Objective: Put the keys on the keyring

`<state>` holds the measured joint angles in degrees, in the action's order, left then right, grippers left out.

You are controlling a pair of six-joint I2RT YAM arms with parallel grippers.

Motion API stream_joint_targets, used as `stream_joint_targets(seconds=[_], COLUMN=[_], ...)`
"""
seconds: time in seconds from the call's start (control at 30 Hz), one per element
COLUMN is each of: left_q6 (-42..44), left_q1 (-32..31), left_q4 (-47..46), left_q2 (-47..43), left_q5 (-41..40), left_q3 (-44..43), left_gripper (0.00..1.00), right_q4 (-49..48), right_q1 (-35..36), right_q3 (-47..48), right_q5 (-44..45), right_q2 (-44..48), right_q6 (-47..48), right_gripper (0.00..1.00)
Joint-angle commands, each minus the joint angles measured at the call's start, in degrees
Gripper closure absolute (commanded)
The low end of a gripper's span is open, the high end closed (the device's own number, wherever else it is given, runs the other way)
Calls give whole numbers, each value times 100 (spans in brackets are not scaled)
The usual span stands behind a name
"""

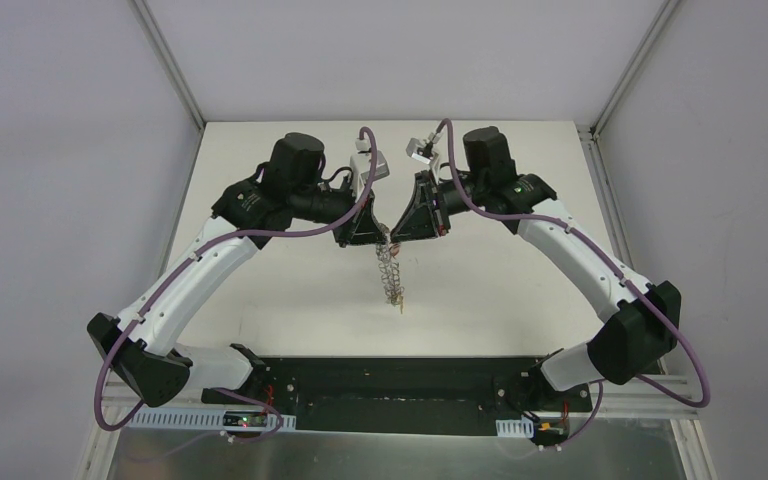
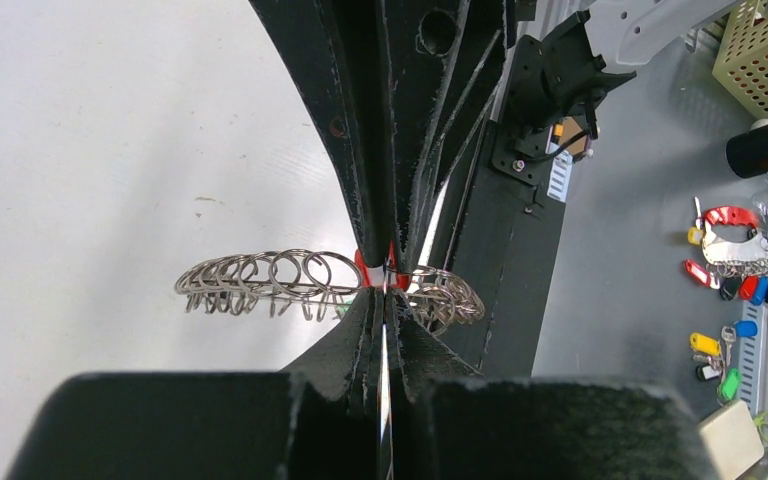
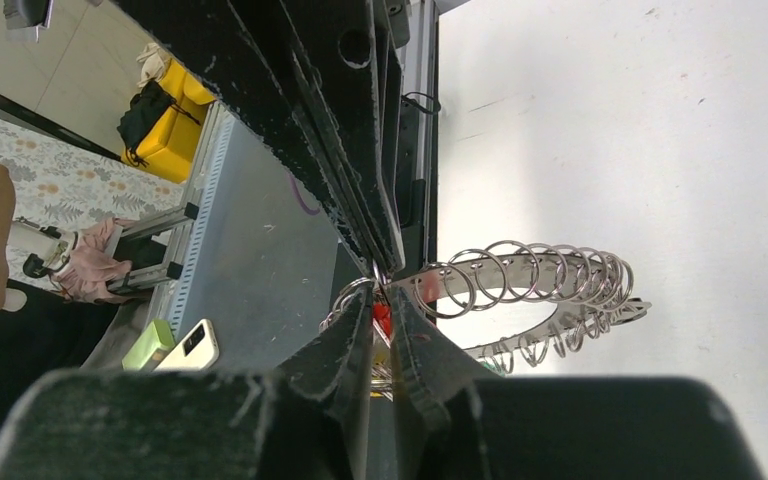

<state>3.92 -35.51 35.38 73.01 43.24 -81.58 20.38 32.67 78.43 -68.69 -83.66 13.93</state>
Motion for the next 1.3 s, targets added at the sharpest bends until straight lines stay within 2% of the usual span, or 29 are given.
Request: stream_joint_targets(seconds=[0.0, 0.17, 0.5, 0.83, 1.13, 1.27], left_q6=[-29, -23, -43, 66, 345, 489], left_q1=[54, 53, 61, 158, 245, 291], left_q4=[-303, -318, -371, -605, -659, -707], left_q2=[-138, -129, -112, -180, -158, -159], left_q5=[141, 158, -26, -155, 69, 223], left_q3=[28, 53, 81, 363, 406, 436], left_gripper=[100, 100, 100, 100, 100, 93], right_q4=[-155, -199, -244, 1044, 1628, 1713], right_q1=[82, 93, 152, 212, 488, 554], right_q3=[227, 233, 247, 924, 1247, 1311], right_q5=[-9, 39, -4, 914, 1515, 1652], right_q2=[20, -2, -68, -36, -38, -68], right_q6=[-31, -70, -129, 1103, 1706, 1787], right_gripper=[88, 95, 100, 100, 100, 100])
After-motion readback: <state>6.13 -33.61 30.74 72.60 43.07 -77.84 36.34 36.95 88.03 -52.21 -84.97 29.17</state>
